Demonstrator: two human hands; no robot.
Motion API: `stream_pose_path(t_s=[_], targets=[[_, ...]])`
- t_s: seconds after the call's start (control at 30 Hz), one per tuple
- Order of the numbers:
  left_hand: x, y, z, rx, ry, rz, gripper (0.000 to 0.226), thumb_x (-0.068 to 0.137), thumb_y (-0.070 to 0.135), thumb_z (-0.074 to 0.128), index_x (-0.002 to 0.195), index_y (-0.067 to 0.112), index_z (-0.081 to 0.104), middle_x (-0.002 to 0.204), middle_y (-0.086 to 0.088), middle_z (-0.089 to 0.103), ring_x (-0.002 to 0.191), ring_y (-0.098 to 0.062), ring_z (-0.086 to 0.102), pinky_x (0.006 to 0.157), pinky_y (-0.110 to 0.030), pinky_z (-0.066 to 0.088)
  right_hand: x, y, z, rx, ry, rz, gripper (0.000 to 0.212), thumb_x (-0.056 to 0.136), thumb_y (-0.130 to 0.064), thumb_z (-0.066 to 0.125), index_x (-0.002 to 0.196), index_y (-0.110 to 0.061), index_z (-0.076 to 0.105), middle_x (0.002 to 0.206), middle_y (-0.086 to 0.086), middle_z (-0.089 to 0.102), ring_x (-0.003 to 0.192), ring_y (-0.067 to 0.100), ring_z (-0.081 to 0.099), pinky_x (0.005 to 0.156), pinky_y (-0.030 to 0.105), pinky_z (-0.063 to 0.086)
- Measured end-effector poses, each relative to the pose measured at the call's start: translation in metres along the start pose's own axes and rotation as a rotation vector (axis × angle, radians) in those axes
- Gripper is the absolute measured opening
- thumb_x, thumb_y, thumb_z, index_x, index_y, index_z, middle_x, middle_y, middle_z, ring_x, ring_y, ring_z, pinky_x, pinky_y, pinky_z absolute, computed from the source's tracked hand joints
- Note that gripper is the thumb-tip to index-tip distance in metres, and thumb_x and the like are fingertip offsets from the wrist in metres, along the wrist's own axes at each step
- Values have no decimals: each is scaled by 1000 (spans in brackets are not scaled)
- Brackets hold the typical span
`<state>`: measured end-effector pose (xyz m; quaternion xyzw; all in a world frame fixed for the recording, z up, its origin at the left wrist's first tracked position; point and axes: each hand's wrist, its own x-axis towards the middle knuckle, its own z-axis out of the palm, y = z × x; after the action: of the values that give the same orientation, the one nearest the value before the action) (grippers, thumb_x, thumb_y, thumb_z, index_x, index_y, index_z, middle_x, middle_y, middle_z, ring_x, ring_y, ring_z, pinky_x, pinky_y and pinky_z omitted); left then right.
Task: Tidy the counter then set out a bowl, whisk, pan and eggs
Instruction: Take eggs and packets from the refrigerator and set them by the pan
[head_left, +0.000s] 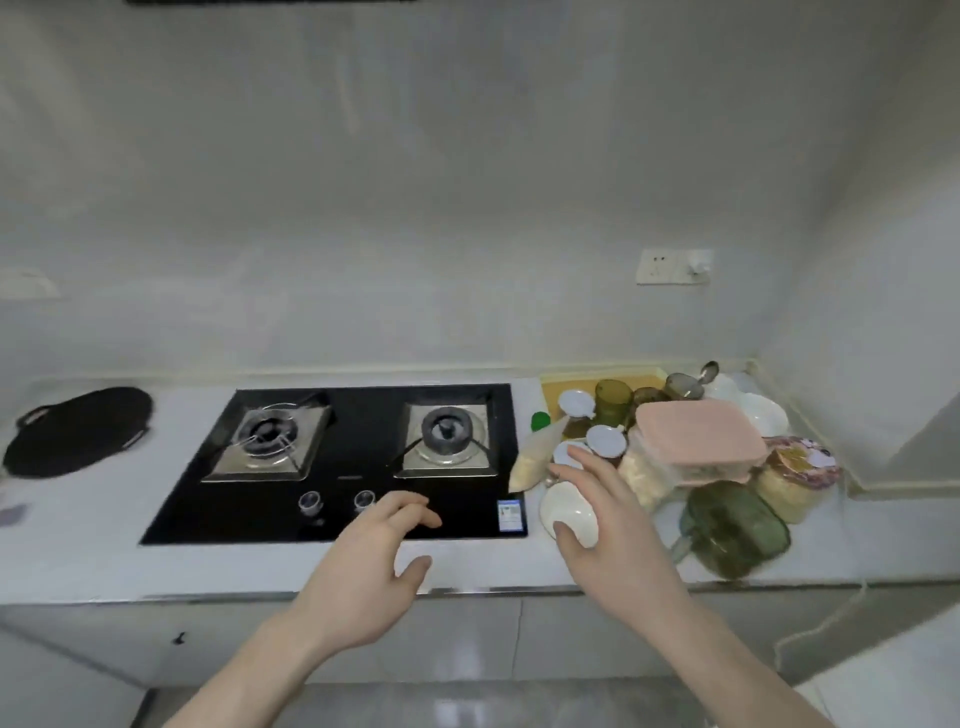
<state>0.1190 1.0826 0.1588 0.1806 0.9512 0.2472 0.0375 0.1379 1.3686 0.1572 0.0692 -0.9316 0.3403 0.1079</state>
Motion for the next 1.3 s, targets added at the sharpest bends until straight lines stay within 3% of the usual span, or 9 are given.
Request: stream_pose_path(t_s=[0.1,0.27,0.4,0.5,0.63,0.83,0.93,1.1,1.3], targets=[[-42,-50,-26,-23,86,-131,34,91,32,65,123,42,57,138,32,38,125,5,47,98,-17,45,21,-49,32,65,-94,-100,56,92,-20,66,142,-41,49,153,-33,27,139,-8,34,111,19,34],[-119,-129,-80,-65,219,-307,31,89,24,70,115,39,60,134,25,45,90,4,59,71,-4,42,45,-150,101,124,-229,-247,55,92,-23,66,141,-43,48,152,-35,25,133,-7,42,109,16,34],[-176,-189,-118,-43,280,-389,31,88,27,68,114,43,58,134,30,42,95,9,56,82,0,33,52,-224,160,166,-307,-300,54,94,-24,65,141,-44,47,150,-38,26,107,-21,45,85,1,38],[-220,-235,-147,-20,323,-449,31,90,28,65,116,43,57,136,31,40,94,11,55,87,-6,36,54,-280,213,193,-349,-362,53,94,-25,64,141,-44,47,149,-38,27,128,-18,37,96,-3,28],[-275,-294,-174,-28,373,-546,32,89,29,64,115,46,55,139,28,42,106,-2,61,97,-22,43,51,-345,277,206,-412,-432,54,94,-25,63,143,-41,47,150,-33,30,141,-10,28,117,19,26],[-327,-366,-203,24,417,-645,31,91,28,64,117,42,56,137,29,41,122,-3,51,97,-19,37,56,-416,357,198,-563,-478,53,94,-25,62,142,-41,46,148,-33,30,124,-29,26,100,-4,18],[-335,-400,-213,5,416,-690,32,90,30,63,115,46,53,135,29,41,117,-7,54,97,-25,43,72,-435,391,195,-619,-484,51,94,-25,61,141,-40,47,146,-32,33,132,-16,34,107,6,25],[-327,-456,-224,-2,420,-735,30,90,33,61,117,46,53,134,30,41,106,-3,55,95,-20,41,112,-460,456,201,-689,-483,52,91,-26,61,139,-41,49,141,-32,36,127,-8,43,109,24,41],[-301,-520,-244,22,365,-803,31,93,31,58,122,41,56,137,26,42,123,-1,49,92,-13,36,162,-477,528,173,-785,-424,51,93,-24,61,140,-38,48,139,-28,39,125,-7,43,109,19,38]])
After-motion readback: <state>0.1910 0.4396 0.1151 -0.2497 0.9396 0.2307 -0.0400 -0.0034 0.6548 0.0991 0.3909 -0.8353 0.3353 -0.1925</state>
